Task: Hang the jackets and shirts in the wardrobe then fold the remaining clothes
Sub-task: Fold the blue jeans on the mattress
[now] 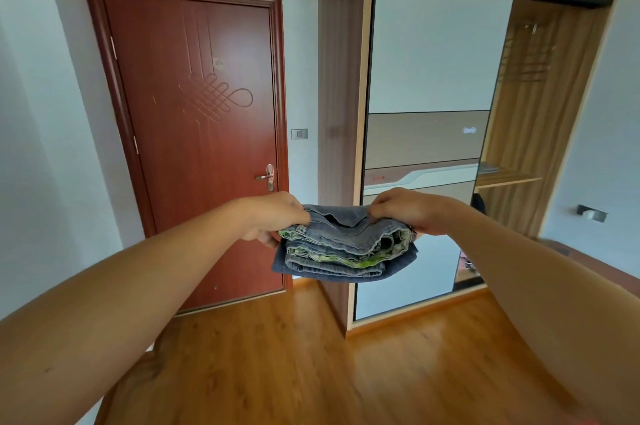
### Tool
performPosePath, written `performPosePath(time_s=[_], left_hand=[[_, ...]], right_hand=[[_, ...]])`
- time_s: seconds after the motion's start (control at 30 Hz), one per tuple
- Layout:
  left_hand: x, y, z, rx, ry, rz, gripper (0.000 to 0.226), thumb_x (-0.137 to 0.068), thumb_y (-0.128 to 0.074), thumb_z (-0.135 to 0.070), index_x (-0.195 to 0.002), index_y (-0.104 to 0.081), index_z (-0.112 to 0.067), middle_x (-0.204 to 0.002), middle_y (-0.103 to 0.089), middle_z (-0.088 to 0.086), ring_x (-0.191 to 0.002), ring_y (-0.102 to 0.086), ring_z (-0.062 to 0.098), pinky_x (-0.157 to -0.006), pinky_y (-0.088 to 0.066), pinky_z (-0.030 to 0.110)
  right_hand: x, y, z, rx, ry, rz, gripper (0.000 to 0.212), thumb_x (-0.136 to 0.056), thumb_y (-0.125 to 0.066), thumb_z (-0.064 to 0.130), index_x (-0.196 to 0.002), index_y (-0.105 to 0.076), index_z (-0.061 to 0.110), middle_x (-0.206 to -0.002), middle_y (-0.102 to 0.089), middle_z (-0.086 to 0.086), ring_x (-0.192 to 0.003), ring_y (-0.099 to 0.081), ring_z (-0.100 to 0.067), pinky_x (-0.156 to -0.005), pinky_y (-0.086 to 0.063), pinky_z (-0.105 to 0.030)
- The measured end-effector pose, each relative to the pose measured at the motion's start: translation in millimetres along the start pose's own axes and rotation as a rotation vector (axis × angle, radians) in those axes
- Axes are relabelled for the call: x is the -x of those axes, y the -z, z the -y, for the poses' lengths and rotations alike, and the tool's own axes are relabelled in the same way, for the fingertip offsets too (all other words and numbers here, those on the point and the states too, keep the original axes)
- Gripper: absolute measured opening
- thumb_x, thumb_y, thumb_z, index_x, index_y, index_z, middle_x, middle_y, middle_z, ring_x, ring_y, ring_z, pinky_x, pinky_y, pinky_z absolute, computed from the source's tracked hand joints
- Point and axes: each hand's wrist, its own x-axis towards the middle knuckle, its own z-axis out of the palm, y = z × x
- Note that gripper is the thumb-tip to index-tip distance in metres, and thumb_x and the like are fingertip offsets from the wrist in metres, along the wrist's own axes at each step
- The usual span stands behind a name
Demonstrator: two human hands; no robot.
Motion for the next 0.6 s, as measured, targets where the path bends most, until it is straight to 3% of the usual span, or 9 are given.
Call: performPosePath(time_s=[0.13,0.2,0.3,0.43,0.6], left_hand=[[-73.7,10.2,-6.3,-0.038,-0.021,0.003,0.023,-0.097,-0.056,-0.017,-0.117,-0.065,-0.009,-0.103,-0.069,0.003,-0.093,-0.067,0.016,-0.072,-0.059,0.035],[-120.3,13.8,-13.2,-0.054,-0.036,0.002,0.024,-0.097,-0.056,-0.016,-0.118,-0.064,-0.008,-0.099,-0.066,0.002,-0.088,-0.063,0.015,-0.070,-0.060,0.035],[-191.1,16.3,-34.0,-0.046,-0.058,0.039,0.027,-0.095,-0.056,-0.015,-0.119,-0.064,-0.005,-0.099,-0.068,0.006,-0.088,-0.066,0.018,-0.084,-0.061,0.044],[-281.6,11.4,-72.0,-0.086,-0.133,0.096,0.024,-0.097,-0.055,-0.017,-0.117,-0.064,-0.007,-0.099,-0.069,0.006,-0.085,-0.066,0.018,-0.075,-0.060,0.037],[-381.2,-14.7,-122.8,-0.063,-0.227,0.193,0.020,-0.098,-0.056,-0.017,-0.114,-0.065,-0.010,-0.104,-0.073,0.010,-0.090,-0.070,0.020,-0.078,-0.062,0.038]], right_hand=[[-66.3,14.7,-15.6,-0.047,-0.010,0.001,0.023,-0.091,-0.060,0.020,-0.108,-0.067,0.006,-0.093,-0.070,-0.014,-0.074,-0.070,-0.025,-0.062,-0.057,-0.033],[-103.0,28.9,-26.9,-0.046,-0.004,-0.015,0.025,-0.092,-0.059,0.018,-0.109,-0.067,0.002,-0.093,-0.071,-0.014,-0.075,-0.069,-0.024,-0.065,-0.055,-0.034],[-156.2,58.0,-44.6,-0.046,-0.009,-0.046,0.026,-0.093,-0.060,0.018,-0.111,-0.066,0.001,-0.095,-0.071,-0.016,-0.078,-0.070,-0.029,-0.066,-0.057,-0.037],[-218.3,106.7,-76.1,-0.015,-0.029,-0.133,0.023,-0.090,-0.063,0.022,-0.108,-0.066,0.007,-0.103,-0.071,-0.018,-0.097,-0.071,-0.038,-0.082,-0.059,-0.053],[-261.4,167.4,-120.4,0.004,-0.085,-0.266,0.025,-0.091,-0.063,0.022,-0.114,-0.065,0.013,-0.106,-0.068,-0.009,-0.095,-0.069,-0.026,-0.084,-0.061,-0.043]])
